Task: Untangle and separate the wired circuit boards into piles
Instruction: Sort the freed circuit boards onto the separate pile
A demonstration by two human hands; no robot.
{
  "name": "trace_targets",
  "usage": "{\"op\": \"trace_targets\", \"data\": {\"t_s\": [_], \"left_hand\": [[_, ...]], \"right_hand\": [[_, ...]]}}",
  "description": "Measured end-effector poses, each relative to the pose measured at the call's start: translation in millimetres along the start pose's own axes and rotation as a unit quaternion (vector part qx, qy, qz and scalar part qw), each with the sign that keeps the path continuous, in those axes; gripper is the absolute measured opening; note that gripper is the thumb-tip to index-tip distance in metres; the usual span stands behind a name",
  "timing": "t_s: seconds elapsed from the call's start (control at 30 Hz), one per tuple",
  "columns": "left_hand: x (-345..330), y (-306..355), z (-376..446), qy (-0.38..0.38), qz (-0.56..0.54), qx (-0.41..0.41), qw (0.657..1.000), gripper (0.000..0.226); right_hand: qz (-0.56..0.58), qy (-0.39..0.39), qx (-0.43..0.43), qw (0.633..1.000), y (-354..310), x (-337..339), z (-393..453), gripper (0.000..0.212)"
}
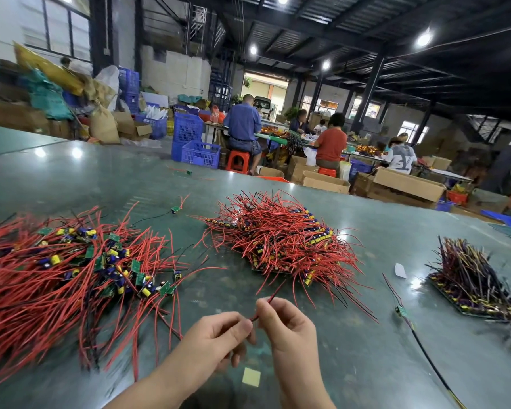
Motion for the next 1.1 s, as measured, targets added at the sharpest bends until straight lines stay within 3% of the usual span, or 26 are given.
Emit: {"op": "trace_targets", "data": {"t_s": [0.3, 0.47, 0.67, 0.8, 0.97, 1.1], "left_hand": [[9.6, -7.4, 4.2, 0.036, -0.031, 0.016, 0.999, 0.016], [26.9, -0.7, 4.5, 0.119, 0.092, -0.039, 0.988, 0.028], [47.4, 13.1, -4.0, 0.22, 0.191, -0.104, 0.951, 0.023], [49.8, 18.8, -5.3, 0.225, 0.205, -0.127, 0.944, 0.028], [48.9, 23.3, -6.5, 0.222, 0.184, -0.141, 0.947, 0.029], [52.7, 20.8, -6.1, 0.226, 0.172, -0.119, 0.951, 0.029]], "right_hand": [[-0.007, -0.021, 0.014, 1.0, 0.3, -7.0, -0.4, 0.026], [-0.007, 0.038, 0.011, 0.999, 0.9, 11.0, 5.1, 0.033], [-0.047, 0.039, 0.06, 0.996, -9.0, 3.3, -4.2, 0.015], [0.015, 0.073, -0.002, 0.997, 1.3, 15.4, 3.4, 0.016], [0.243, 0.041, -0.152, 0.957, 27.0, 0.2, 2.9, 0.011], [0.194, 0.088, -0.132, 0.968, 25.8, 16.4, 6.4, 0.014]]}}
Point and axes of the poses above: each hand's wrist, its own z-axis towards the middle knuckle, its own x-axis out of the back of the hand, y = z × x, the point moved 10 cm from there along z, towards the middle knuckle, and after that the axes turned 4 degrees about y, right-handed, at the moved point
